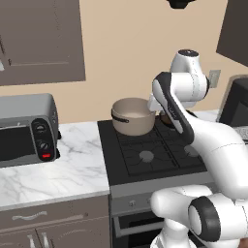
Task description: Move the pot and pan from the stove into the sink.
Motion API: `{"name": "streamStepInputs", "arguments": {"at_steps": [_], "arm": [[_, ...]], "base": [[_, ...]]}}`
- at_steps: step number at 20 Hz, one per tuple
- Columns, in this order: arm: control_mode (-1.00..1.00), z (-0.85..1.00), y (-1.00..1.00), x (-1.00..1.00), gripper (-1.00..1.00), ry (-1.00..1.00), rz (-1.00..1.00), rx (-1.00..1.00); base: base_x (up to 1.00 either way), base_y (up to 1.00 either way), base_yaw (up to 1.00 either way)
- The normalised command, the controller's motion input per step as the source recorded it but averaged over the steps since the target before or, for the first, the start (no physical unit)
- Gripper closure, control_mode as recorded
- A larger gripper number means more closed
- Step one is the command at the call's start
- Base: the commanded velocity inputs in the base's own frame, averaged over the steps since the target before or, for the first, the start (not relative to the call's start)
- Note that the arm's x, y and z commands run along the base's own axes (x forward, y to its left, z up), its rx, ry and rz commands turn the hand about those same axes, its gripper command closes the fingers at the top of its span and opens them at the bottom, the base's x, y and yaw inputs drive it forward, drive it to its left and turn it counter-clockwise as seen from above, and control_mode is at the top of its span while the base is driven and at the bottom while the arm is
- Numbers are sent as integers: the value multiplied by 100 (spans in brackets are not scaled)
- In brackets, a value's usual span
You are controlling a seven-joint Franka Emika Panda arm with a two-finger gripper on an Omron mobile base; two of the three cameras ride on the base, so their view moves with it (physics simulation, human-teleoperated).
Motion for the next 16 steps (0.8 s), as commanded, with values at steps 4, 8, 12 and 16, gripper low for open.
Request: {"name": "streamStepInputs", "arguments": {"at_steps": [4,8,12,16], "arm": [[-100,0,0,0,-100,0,0,0],[-100,0,0,0,-100,0,0,0],[-100,-2,-40,0,-100,-5,0,2],[-100,-7,-57,0,-100,-6,2,2]], "base": [[0,0,0],[0,0,0],[0,0,0],[0,0,0]]}}
